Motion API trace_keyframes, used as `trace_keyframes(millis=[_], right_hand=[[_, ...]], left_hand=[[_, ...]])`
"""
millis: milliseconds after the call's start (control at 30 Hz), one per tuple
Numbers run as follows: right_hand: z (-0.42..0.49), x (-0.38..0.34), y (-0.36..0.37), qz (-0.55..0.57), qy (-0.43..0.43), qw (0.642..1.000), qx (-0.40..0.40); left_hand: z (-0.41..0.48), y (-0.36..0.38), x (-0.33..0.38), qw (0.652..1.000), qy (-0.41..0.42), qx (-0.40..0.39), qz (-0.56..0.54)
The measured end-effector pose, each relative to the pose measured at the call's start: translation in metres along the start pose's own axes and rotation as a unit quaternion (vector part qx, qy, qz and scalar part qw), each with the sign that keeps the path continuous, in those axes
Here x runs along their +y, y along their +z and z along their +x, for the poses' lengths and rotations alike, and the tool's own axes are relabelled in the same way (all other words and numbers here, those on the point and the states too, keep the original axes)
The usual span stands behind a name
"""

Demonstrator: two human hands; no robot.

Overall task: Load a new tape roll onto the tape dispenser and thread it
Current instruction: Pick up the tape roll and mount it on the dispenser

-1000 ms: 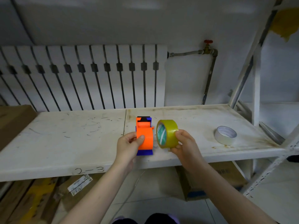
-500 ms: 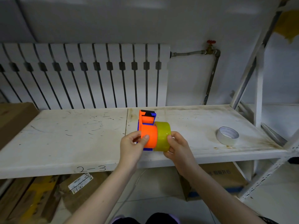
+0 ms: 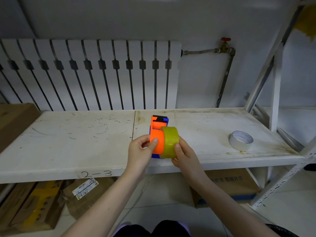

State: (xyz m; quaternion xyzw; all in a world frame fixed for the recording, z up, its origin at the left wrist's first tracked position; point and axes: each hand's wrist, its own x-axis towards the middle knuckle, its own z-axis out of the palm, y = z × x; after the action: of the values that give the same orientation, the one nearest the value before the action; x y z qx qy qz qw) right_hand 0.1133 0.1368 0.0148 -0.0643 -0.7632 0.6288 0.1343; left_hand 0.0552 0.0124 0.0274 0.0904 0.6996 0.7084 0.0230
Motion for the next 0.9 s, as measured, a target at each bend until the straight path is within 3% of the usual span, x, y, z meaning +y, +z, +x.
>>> trace_keyframes(millis=[300, 500, 667, 767, 833, 900], right_hand=[[-0.003, -0.005, 0.0, -0.054, 0.02, 0.998, -0.006], [-0.009, -0.008, 0.004, -0.029, 0.001, 0.999, -0.037], [-0.011, -0.011, 0.011, -0.009, -0.01, 0.999, -0.047], [-0.011, -0.006, 0.009, -0.007, -0.017, 0.998, -0.064], [-0.012, -0.005, 0.006, 0.005, -0.023, 0.999, -0.046], [-0.009, 0.003, 0.002, -0.007, 0.011, 0.999, 0.034]], left_hand=[[-0.001, 0.001, 0.01, 0.999, -0.03, -0.025, -0.034], [-0.006, 0.003, 0.009, 0.997, -0.031, -0.068, -0.037], [-0.01, 0.005, 0.003, 0.997, 0.022, -0.078, -0.001], [-0.007, -0.001, 0.003, 0.996, 0.001, -0.083, -0.012], [-0.004, -0.005, 0.005, 0.994, -0.032, -0.087, -0.06], [0.0, -0.009, 0.005, 0.992, -0.055, -0.085, -0.079]])
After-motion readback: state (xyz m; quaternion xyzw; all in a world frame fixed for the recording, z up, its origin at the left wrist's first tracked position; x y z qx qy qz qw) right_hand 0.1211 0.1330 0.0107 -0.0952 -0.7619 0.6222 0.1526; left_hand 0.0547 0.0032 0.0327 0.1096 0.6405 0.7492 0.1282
